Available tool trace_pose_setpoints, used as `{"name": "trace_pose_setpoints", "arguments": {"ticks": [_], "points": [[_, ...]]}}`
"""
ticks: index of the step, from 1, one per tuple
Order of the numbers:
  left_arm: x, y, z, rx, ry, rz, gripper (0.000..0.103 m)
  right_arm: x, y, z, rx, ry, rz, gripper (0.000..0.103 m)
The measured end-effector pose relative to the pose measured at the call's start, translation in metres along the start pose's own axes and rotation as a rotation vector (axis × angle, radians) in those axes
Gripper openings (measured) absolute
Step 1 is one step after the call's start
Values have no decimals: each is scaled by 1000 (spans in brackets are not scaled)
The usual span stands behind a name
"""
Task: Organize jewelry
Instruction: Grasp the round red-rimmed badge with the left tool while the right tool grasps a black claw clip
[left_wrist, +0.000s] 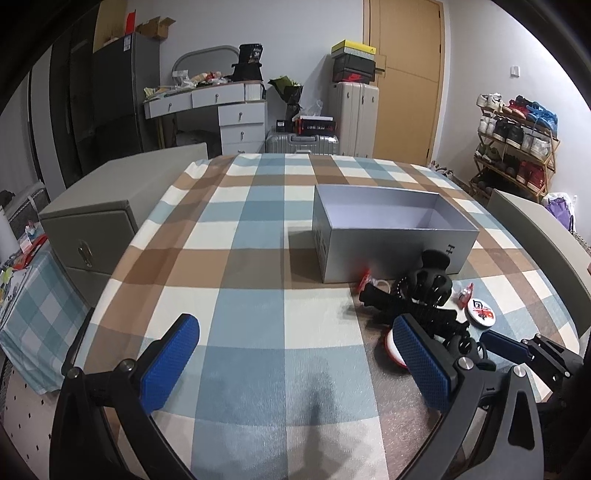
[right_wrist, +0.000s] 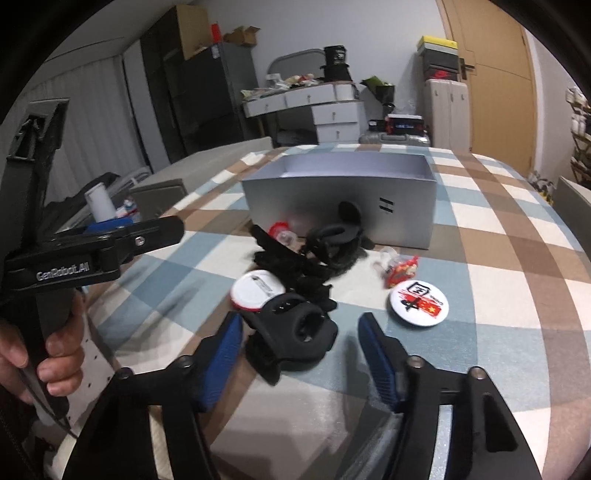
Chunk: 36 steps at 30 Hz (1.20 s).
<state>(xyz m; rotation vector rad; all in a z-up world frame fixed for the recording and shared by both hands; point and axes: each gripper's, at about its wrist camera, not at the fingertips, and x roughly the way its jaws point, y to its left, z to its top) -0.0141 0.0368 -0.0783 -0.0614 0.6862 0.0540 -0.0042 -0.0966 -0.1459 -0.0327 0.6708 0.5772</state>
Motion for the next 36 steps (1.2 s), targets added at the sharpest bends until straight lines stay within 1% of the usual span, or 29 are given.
{"name": "trace_pose_setpoints", "arguments": {"ticks": [1, 5, 10, 14, 15, 18, 22, 26, 31, 36], "points": [[0, 0, -1, 0, 5, 0, 102, 1, -1, -1, 6, 5, 11, 50], [4, 2, -1, 6, 17, 2, 102, -2, -1, -2, 6, -7, 23, 50], [8, 4, -1, -6, 38, -16, 102, -10, -9, -1, 41, -50, 61, 50], [10, -2, -2, 13, 60, -58, 102, -16, -18, -1, 82, -66, 74, 50], [10, -5, -3, 29, 69, -78, 102, -18, -19, -1, 90, -74, 78, 50], [13, -15, -5, 85, 81, -77, 102, -25, -23, 0, 103, -98, 72, 50], [20, -19, -3, 88, 117, -131, 102, -30, -24, 2, 90, -116, 56, 50], [28, -28, -1, 118, 157, -177, 102, -33, -28, 3, 87, -131, 55, 50], [35, -37, -2, 152, 192, -207, 102, -34, -29, 4, 78, -142, 50, 50], [42, -44, -4, 184, 216, -184, 102, -30, -30, 3, 79, -136, 61, 50]]}}
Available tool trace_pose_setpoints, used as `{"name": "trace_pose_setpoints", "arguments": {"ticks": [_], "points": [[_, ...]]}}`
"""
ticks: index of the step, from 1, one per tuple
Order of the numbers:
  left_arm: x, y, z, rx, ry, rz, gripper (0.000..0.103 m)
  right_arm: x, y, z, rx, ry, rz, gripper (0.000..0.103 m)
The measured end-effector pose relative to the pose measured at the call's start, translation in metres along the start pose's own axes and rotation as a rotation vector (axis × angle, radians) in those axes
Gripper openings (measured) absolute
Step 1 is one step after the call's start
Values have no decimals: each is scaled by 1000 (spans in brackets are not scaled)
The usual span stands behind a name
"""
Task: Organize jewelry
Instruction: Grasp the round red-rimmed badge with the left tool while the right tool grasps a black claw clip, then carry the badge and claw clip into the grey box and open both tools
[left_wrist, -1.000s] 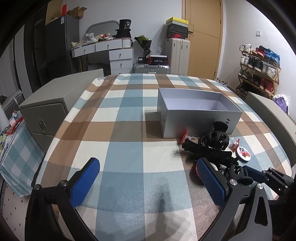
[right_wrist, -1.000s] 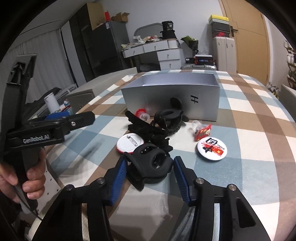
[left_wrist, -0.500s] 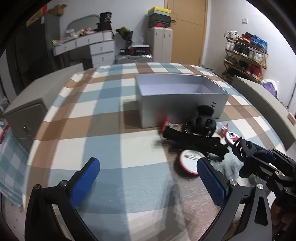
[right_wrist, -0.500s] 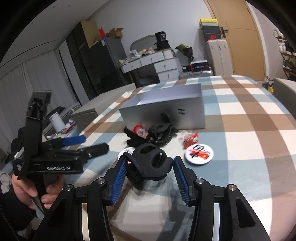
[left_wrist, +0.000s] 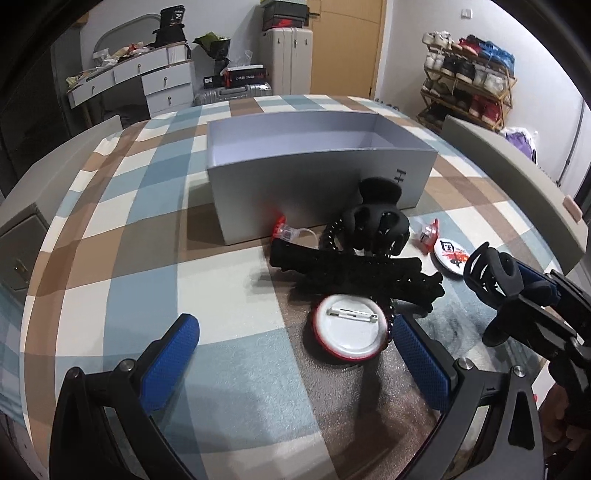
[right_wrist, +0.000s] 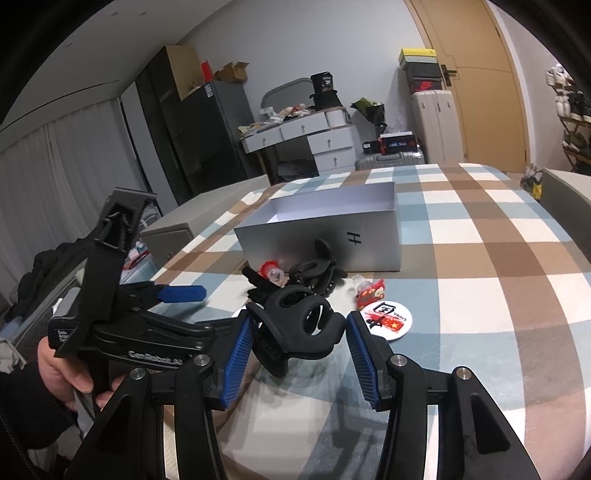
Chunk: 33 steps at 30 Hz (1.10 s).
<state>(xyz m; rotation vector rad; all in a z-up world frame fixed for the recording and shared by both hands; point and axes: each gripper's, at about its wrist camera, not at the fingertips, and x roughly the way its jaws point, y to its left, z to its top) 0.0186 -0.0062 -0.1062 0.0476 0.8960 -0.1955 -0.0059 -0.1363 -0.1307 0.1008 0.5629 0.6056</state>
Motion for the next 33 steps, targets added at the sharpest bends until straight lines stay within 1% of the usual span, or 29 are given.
{"name": "trace_pose_setpoints", "arguments": {"ticks": [2, 5, 8, 10, 12, 14, 15, 16, 18, 19, 20, 21, 22, 23, 26, 33], "points": [[3, -3, 1, 23, 17, 21, 102, 0, -1, -1, 1, 2, 0, 50], [5, -7, 0, 41, 22, 20, 102, 2, -2, -1, 5, 1, -3, 50], [3, -7, 0, 54, 20, 11, 102, 2, -4, -1, 10, 3, -3, 50], [2, -5, 0, 55, 16, -6, 99, 2, -4, -2, 12, 5, -4, 50], [0, -4, 1, 55, 12, -23, 89, 3, -5, -1, 16, 6, -3, 50], [-3, -2, 0, 57, 12, -46, 85, 3, -5, -1, 20, 9, -2, 50], [-2, -2, 0, 60, 14, -50, 80, 3, -4, -1, 20, 10, -3, 50], [-2, -3, 0, 63, 16, -61, 77, 3, -4, -1, 19, 10, -4, 50], [-2, -4, 0, 68, 18, -90, 68, 2, -3, 0, 18, 9, -2, 50], [-2, -6, 0, 76, 17, -95, 66, 2, -3, 0, 17, 8, -2, 50], [-2, -8, 1, 86, 16, -98, 61, 2, -2, 0, 16, 7, -3, 50], [-2, -9, 2, 94, 14, -105, 52, 1, -1, 1, 14, 6, -3, 50], [-3, -11, 3, 100, 15, -122, 47, 1, 0, 1, 12, 5, -3, 50], [-3, -11, 4, 102, 16, -138, 40, 1, -1, 1, 10, 4, -4, 50], [-3, -12, 5, 113, 13, -136, 37, -1, 1, 1, 4, 5, -6, 50], [-10, -8, 4, 124, -7, -137, 37, -1, 2, 1, 6, 8, -9, 50]]}}
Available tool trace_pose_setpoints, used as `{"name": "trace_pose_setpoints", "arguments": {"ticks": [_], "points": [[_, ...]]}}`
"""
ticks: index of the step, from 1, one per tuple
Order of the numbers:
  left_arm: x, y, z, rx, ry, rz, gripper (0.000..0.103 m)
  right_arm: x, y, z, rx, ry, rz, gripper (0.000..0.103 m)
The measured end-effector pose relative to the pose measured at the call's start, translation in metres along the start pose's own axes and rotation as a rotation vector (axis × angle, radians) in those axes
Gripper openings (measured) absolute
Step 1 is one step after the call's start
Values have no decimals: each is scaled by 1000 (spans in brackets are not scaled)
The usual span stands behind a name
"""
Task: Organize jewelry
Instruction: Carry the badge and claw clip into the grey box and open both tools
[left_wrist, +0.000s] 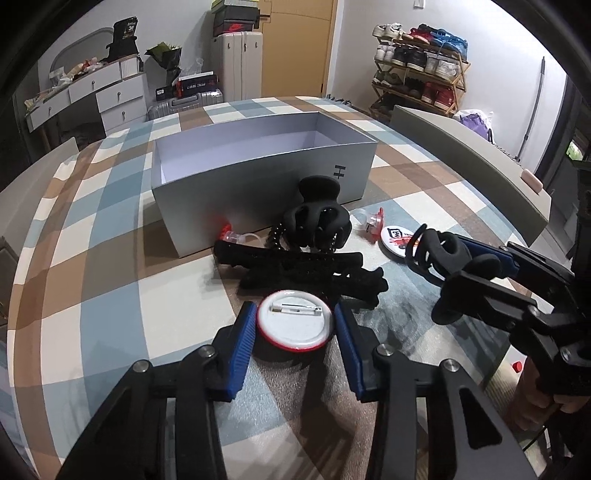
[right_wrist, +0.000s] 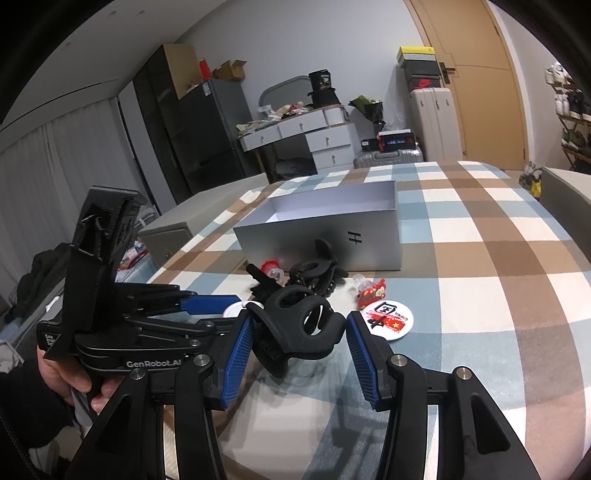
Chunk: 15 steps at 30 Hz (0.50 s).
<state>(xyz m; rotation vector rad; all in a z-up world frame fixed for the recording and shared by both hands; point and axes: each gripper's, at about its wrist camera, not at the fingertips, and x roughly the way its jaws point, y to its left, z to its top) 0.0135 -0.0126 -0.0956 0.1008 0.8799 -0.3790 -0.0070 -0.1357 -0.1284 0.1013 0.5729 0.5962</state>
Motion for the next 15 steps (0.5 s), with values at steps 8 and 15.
{"name": "trace_pose_setpoints", "arguments": {"ticks": [8, 15], "points": [[-18, -2, -2, 7, -34, 13, 37, -2, 4, 3, -14, -12, 4, 50], [-45, -1, 12, 7, -123, 20, 37, -8, 6, 14, 2, -41, 31, 50]]}}
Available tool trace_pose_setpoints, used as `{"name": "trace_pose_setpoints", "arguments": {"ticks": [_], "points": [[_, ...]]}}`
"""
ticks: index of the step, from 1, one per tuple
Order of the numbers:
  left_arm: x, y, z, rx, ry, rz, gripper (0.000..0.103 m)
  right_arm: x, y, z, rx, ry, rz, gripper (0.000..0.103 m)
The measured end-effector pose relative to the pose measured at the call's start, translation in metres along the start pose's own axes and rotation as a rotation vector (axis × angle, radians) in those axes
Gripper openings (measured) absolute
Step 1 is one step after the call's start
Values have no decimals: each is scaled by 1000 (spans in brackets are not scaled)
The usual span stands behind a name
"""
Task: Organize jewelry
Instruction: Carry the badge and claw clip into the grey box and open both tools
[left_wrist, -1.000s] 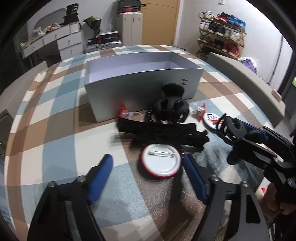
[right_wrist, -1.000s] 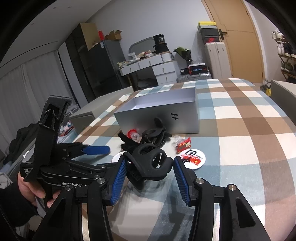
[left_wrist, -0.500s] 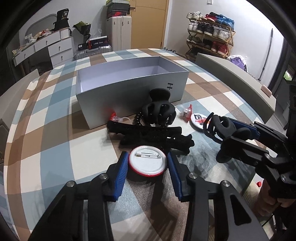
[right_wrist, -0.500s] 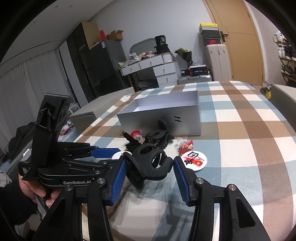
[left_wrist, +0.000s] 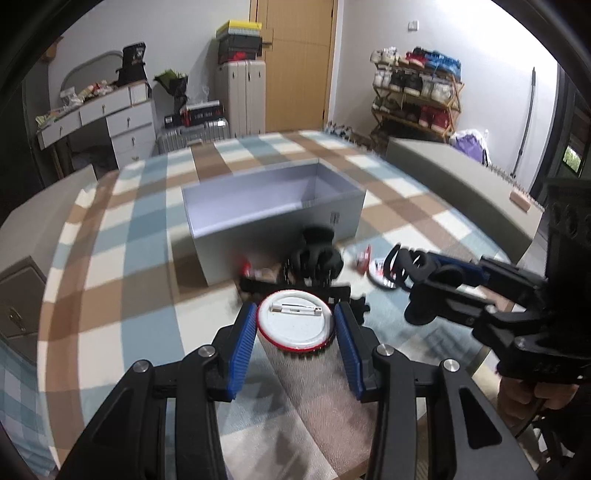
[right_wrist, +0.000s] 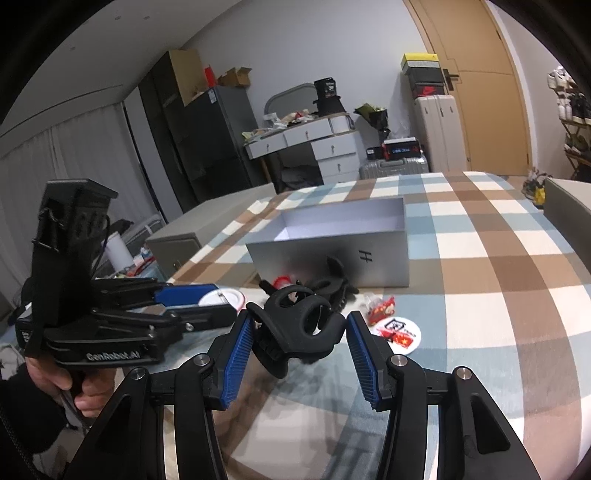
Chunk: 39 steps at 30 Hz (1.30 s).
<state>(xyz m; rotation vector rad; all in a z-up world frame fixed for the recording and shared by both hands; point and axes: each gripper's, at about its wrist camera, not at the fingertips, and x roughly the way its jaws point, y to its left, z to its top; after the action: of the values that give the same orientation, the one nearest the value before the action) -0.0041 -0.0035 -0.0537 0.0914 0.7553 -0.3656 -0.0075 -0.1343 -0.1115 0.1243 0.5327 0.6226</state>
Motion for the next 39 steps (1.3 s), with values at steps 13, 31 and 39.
{"name": "trace_pose_setpoints", "arguments": {"ticks": [13, 31, 39], "points": [[13, 23, 52, -34, -60, 14, 37, 0, -14, 62, 43, -90, 64, 50], [65, 61, 77, -135, -8, -27, 37, 84, -39, 121, 29, 11, 111, 50], [81, 60, 78, -127, 42, -58, 37, 118, -58, 112, 73, 97, 145, 50]]}}
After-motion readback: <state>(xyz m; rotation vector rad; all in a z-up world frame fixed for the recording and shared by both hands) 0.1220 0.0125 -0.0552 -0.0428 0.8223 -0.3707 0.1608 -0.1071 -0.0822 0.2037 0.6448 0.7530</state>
